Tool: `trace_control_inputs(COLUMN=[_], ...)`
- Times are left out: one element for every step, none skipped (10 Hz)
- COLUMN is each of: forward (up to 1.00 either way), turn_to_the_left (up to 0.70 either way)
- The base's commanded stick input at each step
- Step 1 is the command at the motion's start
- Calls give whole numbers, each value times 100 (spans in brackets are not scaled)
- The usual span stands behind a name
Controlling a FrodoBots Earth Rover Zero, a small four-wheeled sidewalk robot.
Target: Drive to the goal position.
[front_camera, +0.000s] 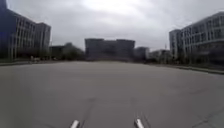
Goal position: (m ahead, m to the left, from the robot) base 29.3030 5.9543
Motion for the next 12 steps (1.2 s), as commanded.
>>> trace_control_inputs(forward=[100, 100, 100, 100, 100, 100, 100, 100, 100, 100, 100, 100], turn_to_the_left=[-31, -8, 6, 6, 6, 6, 6, 6, 6, 6, 6, 6])
